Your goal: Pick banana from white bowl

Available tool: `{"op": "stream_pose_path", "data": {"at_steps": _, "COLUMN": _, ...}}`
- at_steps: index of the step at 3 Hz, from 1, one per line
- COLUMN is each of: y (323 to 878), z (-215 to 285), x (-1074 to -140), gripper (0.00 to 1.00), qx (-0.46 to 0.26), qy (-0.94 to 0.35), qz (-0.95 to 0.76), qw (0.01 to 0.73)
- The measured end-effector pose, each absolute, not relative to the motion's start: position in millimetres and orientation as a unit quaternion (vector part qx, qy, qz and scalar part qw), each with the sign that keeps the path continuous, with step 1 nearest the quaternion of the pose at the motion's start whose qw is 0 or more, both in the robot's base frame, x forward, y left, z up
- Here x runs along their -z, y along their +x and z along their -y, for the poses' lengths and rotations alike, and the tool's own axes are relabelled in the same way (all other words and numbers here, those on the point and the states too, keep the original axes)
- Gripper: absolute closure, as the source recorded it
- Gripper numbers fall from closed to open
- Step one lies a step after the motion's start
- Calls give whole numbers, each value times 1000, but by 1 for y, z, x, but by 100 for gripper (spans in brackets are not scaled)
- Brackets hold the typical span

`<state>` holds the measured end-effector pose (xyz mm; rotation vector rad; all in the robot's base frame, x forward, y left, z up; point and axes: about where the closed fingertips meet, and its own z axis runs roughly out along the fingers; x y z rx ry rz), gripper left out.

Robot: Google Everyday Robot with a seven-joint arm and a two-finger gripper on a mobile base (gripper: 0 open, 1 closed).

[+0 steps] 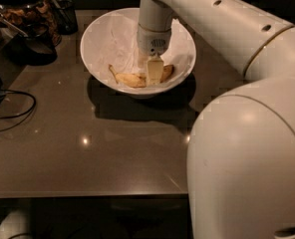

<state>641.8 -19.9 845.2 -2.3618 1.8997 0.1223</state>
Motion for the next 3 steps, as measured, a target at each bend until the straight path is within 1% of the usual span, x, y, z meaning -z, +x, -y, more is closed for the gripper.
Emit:
{"op": "stream_pose_path", "data": {"at_steps": 1, "y": 642, "z": 20, "x": -845, "gripper": 54, "qx": -40, "qy": -777, "qz": -625, "qw": 54}}
{"op": "stream_pose_path", "data": {"at_steps": 3, "y": 642, "z": 20, "x": -845, "gripper": 98, "qx": -40, "qy": -777, "qz": -625, "qw": 54}}
